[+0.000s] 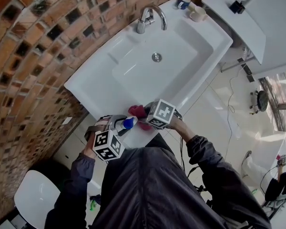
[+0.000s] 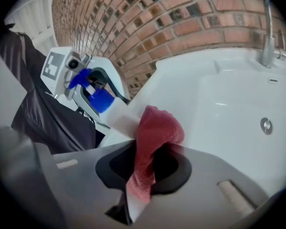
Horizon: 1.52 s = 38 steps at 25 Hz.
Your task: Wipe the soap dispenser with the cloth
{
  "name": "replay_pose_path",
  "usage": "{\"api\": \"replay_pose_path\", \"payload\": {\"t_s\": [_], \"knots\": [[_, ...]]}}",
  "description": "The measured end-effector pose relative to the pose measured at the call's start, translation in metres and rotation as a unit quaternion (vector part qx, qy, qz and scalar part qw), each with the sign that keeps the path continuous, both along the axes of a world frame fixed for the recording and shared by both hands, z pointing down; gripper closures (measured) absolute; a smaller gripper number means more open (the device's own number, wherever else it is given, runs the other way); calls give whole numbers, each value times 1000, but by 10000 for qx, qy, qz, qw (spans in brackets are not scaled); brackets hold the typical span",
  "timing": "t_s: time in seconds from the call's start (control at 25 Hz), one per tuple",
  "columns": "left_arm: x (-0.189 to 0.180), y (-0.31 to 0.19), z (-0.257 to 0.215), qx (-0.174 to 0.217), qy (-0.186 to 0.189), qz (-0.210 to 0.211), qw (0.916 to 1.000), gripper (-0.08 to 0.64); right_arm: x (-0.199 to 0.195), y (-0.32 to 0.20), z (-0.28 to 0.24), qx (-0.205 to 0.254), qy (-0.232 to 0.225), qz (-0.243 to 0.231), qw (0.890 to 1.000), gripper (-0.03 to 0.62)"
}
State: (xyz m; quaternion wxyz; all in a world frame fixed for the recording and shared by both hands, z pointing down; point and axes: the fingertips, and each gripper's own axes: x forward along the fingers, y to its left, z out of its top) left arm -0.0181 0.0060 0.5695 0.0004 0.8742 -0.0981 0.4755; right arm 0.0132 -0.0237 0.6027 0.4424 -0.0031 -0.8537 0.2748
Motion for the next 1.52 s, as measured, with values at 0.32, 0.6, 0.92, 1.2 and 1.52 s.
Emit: {"api": "replay_pose_path", "payload": {"t_s": [0.32, 0.6, 0.92, 1.2, 1.52], "knots": [[0, -4, 3, 314, -327, 796, 9958, 348, -8, 7, 17, 380, 476, -993, 9932, 528], [-12, -18, -3, 722, -550, 167, 9957, 318, 0, -24, -34, 1308, 488, -1281, 9819, 528], [-29, 4, -35, -733, 506, -2179, 9719, 416, -2, -1, -69, 1552, 311, -1738, 9720, 528], [0, 1, -45, -1142, 1286, -2691, 9477, 421, 3, 20, -68, 1334, 212, -1596, 9779, 528], [8, -6, -34, -776, 848, -2100, 9709, 376, -12, 54, -68, 880, -218, -1229, 9883, 529]]}}
